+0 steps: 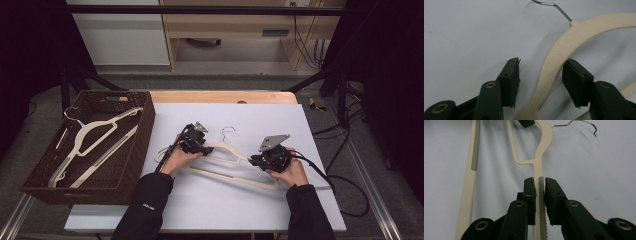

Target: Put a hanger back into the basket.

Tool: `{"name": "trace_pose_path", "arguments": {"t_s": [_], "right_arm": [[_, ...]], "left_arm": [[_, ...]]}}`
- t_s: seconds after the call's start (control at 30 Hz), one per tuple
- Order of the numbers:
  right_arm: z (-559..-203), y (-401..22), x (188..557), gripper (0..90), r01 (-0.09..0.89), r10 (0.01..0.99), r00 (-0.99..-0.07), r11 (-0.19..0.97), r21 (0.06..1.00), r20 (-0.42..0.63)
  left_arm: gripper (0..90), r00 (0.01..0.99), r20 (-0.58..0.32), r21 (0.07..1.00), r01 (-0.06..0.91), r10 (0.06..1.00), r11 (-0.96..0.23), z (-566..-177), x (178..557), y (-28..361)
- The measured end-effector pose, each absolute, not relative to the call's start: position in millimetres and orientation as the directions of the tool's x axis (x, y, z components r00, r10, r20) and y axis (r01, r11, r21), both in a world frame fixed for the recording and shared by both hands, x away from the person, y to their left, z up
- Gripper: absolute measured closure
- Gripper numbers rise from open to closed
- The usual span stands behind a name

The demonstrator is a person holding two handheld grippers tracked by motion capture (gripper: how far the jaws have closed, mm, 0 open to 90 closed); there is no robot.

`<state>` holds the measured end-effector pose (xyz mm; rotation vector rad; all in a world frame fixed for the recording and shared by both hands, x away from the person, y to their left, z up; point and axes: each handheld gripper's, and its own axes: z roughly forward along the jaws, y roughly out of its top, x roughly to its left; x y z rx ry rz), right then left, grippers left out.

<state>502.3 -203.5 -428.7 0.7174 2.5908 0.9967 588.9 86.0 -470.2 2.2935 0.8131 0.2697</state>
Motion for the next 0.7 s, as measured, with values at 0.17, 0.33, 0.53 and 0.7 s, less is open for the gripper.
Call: {"name": "trace_pose_path", "arguments": {"t_s": [0.17,0.33,0.53,0.7], "right_arm": [[-428,-203,501,79.8,0.353,0.54,-0.839,0.637,0.685,-0.07],[-428,-204,502,79.7,0.342,0.53,-0.845,0.638,0.69,-0.071],[-428,-204,501,79.5,0.351,0.54,-0.838,0.641,0.683,-0.076],[-430,-205,502,79.5,0.361,0.545,-0.836,0.639,0.679,-0.069]], "left_arm": [[61.4,0.799,-0.027,0.659,0.466,0.6,-0.591,-469,587,84],[66.7,0.812,-0.004,0.646,0.448,0.584,-0.619,-467,584,83],[70.9,0.837,0.02,0.617,0.42,0.548,-0.665,-458,578,87],[73.1,0.848,0.036,0.613,0.399,0.529,-0.682,-445,569,91]]}}
